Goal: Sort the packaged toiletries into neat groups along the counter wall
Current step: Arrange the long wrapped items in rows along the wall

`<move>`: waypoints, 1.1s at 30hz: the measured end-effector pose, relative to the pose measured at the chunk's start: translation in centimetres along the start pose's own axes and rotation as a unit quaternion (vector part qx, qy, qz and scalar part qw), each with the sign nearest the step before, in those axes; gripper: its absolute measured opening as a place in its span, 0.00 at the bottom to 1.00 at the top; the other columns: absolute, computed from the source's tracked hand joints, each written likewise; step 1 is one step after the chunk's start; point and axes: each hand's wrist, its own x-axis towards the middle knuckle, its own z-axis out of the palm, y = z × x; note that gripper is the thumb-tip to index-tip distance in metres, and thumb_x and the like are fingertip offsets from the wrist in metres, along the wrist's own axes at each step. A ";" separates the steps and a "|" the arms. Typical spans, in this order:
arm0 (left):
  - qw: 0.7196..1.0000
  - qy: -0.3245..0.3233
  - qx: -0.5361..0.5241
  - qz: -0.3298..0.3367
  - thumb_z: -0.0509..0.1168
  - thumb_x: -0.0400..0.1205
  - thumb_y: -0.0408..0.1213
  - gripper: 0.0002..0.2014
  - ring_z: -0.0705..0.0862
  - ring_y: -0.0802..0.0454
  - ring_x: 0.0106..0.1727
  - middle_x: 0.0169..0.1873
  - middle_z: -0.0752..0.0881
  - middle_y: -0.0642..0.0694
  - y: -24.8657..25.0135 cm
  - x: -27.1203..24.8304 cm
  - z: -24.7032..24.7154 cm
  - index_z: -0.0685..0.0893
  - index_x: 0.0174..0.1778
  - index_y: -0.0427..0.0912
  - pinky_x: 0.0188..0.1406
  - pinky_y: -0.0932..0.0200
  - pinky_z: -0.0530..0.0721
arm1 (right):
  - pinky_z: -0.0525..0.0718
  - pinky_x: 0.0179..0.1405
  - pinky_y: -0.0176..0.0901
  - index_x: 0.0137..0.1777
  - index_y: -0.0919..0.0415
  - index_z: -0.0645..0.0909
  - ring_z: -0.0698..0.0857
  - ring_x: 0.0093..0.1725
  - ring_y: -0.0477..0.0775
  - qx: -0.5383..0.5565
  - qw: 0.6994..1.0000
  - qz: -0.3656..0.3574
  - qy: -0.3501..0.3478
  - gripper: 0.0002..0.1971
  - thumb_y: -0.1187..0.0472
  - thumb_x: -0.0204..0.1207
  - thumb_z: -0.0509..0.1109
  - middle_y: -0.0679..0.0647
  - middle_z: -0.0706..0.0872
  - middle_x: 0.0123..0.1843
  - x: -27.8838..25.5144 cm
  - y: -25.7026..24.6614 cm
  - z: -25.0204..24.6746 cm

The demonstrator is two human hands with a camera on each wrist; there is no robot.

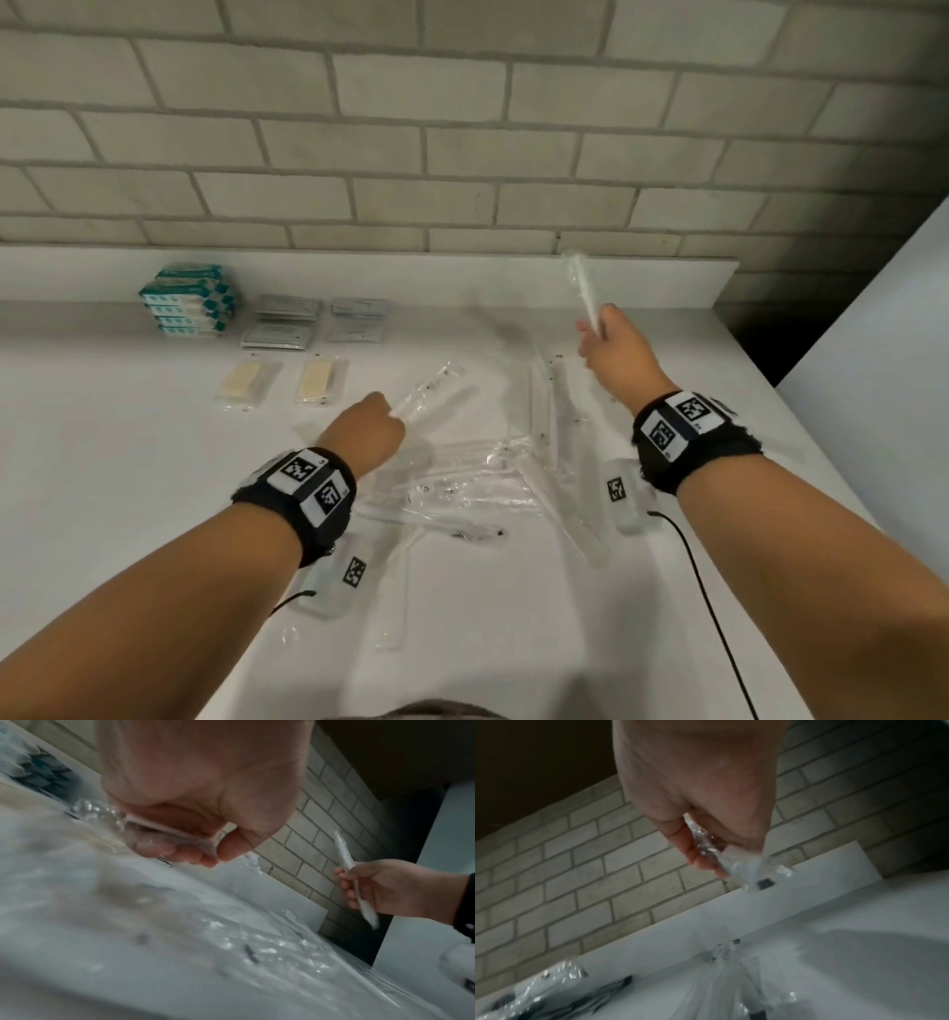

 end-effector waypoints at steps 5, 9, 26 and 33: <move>0.996 -0.017 0.067 0.048 0.65 0.79 0.50 0.21 0.80 0.50 0.51 0.56 0.80 0.46 1.5 -0.3 1.8 0.74 0.64 0.44 0.44 0.59 0.76 | 0.79 0.32 0.40 0.58 0.60 0.77 0.81 0.38 0.49 -0.093 0.987 0.110 -0.068 0.14 0.51 0.79 0.67 0.54 0.83 0.49 -1.1 1.5 -0.7; 0.982 -0.072 0.152 0.081 0.70 0.76 0.53 0.25 0.79 0.51 0.52 0.58 0.79 0.48 2.7 -0.7 3.6 0.74 0.64 0.45 0.50 0.59 0.76 | 0.79 0.59 0.47 0.76 0.62 0.69 0.80 0.68 0.59 -0.190 0.957 0.144 -0.167 0.34 0.42 0.77 0.68 0.58 0.78 0.72 -4.6 2.1 1.6; 0.991 -0.067 -0.114 -0.030 0.73 0.73 0.39 0.16 0.81 0.48 0.45 0.41 0.83 0.46 2.8 -2.4 0.9 0.78 0.54 0.44 0.43 0.56 0.75 | 0.78 0.33 0.43 0.72 0.67 0.67 0.81 0.38 0.54 -0.069 0.975 0.177 -0.114 0.20 0.63 0.82 0.62 0.58 0.82 0.45 1.6 2.6 0.8; 0.983 -0.040 -0.180 0.011 0.64 0.82 0.45 0.08 0.86 0.51 0.51 0.44 0.91 0.53 2.5 -3.2 0.3 0.81 0.51 0.46 0.55 0.55 0.78 | 0.81 0.40 0.43 0.37 0.65 0.75 0.82 0.47 0.57 -0.262 0.924 0.187 -0.205 0.13 0.57 0.79 0.67 0.56 0.80 0.37 2.7 3.6 3.3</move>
